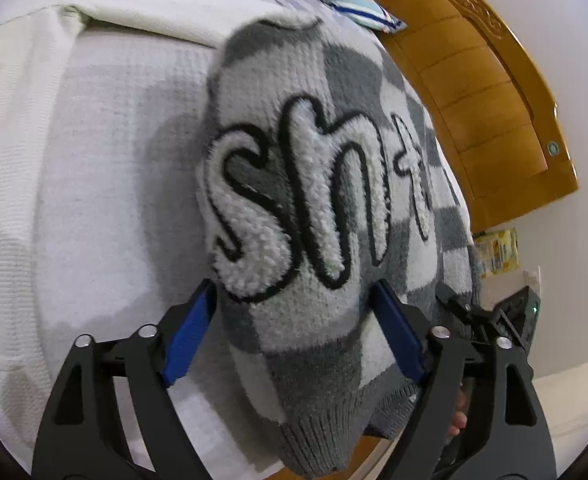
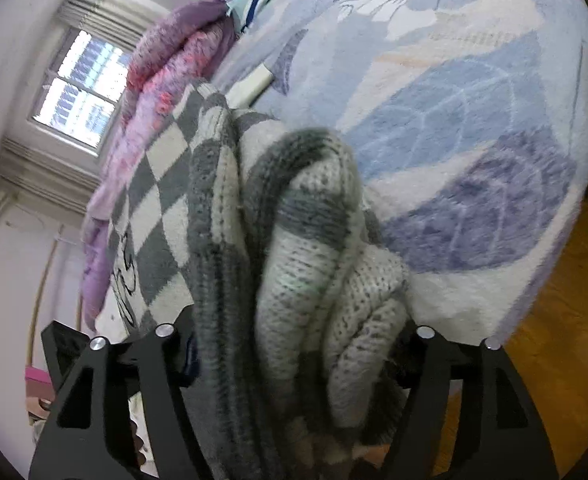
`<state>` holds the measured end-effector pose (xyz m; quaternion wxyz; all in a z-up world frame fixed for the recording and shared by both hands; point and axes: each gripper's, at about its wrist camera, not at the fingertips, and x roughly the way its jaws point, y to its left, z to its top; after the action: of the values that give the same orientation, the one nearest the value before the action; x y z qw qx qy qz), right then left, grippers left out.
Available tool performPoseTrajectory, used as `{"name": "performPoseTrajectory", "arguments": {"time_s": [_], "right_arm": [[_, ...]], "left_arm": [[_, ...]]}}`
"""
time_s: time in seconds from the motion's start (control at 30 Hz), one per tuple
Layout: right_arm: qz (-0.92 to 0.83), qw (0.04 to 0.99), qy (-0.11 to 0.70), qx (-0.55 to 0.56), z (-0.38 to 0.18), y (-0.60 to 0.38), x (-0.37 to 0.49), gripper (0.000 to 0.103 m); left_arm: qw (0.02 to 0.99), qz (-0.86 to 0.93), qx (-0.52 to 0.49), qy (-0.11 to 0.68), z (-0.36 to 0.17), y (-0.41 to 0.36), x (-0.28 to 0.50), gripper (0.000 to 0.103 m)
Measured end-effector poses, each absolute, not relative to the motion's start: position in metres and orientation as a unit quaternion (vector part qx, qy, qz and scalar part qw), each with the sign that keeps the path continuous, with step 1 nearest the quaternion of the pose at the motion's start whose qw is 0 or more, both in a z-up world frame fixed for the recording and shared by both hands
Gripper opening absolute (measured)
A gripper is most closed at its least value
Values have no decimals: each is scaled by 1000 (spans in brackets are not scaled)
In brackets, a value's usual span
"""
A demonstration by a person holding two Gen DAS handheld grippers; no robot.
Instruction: Fold large clothes
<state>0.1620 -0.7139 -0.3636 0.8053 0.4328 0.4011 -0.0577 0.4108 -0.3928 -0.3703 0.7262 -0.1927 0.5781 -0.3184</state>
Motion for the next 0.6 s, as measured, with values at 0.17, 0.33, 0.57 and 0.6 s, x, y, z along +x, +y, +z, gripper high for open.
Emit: {"name": "performPoseTrajectory", "arguments": {"time_s": [0.17,0.33,0.57,0.6], "right_arm": [[-89,812,418,398,-351,-717,152,70],[-189,840,447,241,-315,-691,147,74],[-153,883,421,138,-276,-612,152,74],[-132,883,426,144,-280,-602,157,74]], "left_arm": [[734,-310,-191,573,-360,-370,410,86],[757,-303,-172,553,-341,-341,400,87],[797,-270,-139,522,-315,-295,377,88],[804,-266,-138,513,-308,-284,373,88]]}}
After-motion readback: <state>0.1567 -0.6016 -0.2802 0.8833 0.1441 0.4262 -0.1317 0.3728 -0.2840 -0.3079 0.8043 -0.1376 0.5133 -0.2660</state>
